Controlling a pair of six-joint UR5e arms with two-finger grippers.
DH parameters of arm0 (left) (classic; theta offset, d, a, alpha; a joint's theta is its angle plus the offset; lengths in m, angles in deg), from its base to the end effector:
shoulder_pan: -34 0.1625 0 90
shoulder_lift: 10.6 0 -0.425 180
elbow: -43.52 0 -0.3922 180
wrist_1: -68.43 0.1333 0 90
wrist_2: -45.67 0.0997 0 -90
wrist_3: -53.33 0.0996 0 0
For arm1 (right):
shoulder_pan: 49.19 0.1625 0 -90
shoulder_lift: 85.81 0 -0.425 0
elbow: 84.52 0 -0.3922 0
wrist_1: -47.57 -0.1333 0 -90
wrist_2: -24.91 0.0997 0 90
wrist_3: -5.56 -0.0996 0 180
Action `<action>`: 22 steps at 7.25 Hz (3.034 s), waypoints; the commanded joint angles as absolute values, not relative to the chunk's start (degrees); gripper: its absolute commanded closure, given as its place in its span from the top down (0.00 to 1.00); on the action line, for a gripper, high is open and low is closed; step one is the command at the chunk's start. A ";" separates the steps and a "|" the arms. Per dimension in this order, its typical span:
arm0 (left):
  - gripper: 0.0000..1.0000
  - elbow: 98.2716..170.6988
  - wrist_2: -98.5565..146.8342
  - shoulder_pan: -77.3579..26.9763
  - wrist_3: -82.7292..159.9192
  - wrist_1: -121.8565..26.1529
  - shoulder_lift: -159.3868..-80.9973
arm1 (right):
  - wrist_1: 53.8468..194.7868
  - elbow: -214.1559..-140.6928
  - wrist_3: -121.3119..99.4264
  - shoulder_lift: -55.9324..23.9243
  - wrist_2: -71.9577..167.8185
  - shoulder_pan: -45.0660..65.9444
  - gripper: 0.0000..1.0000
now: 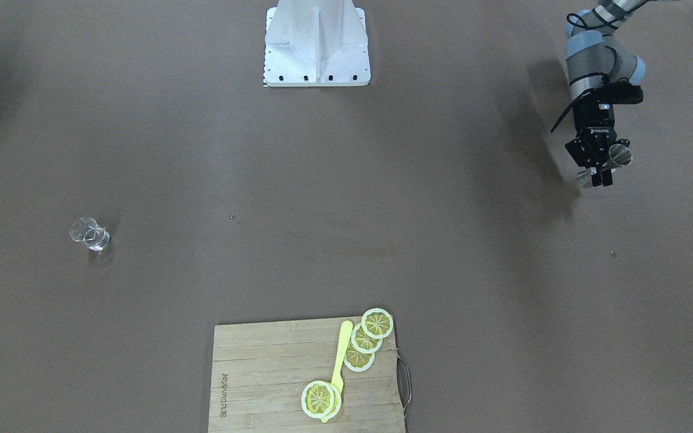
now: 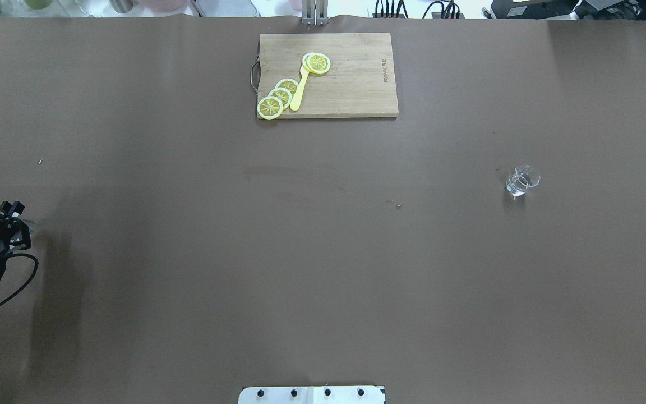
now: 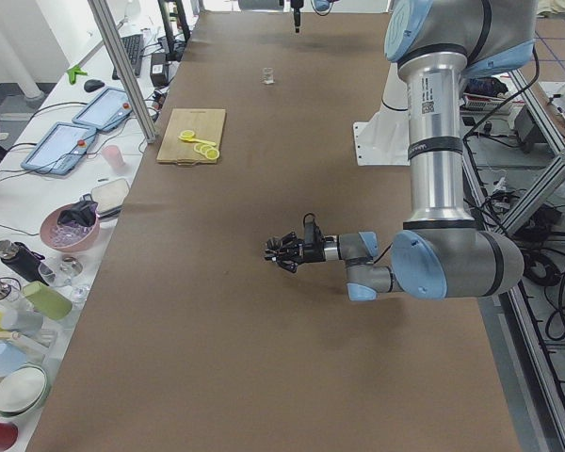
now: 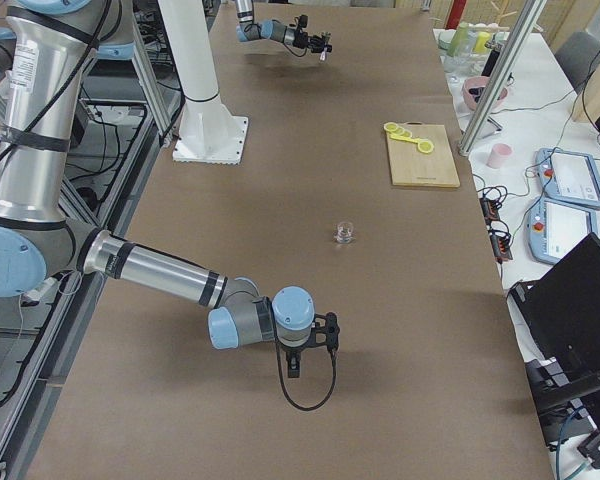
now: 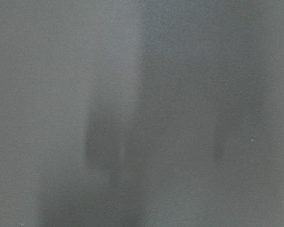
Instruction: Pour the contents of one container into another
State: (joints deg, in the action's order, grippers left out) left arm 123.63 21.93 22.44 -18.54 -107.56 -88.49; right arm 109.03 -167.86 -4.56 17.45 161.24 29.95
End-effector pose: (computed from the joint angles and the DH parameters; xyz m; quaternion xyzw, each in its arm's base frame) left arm 0.3021 -0.2909 0.6529 0.5617 0.3101 -0.2484 0.7256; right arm -0.0115 -0.3849 0.7628 -0.0035 -0.3983 -0.0355 0.9166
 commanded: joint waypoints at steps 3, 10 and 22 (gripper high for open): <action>0.00 123.06 22.29 22.58 -20.77 -105.77 -88.03 | 118.67 -169.33 -2.53 15.26 162.90 34.57 1.00; 0.00 122.88 23.79 23.19 -20.59 -103.31 -88.82 | 130.67 -176.85 0.99 12.46 163.69 32.82 1.00; 0.28 122.71 23.44 23.19 -20.15 -101.64 -92.07 | 154.18 -188.49 6.88 -1.70 153.93 29.38 1.00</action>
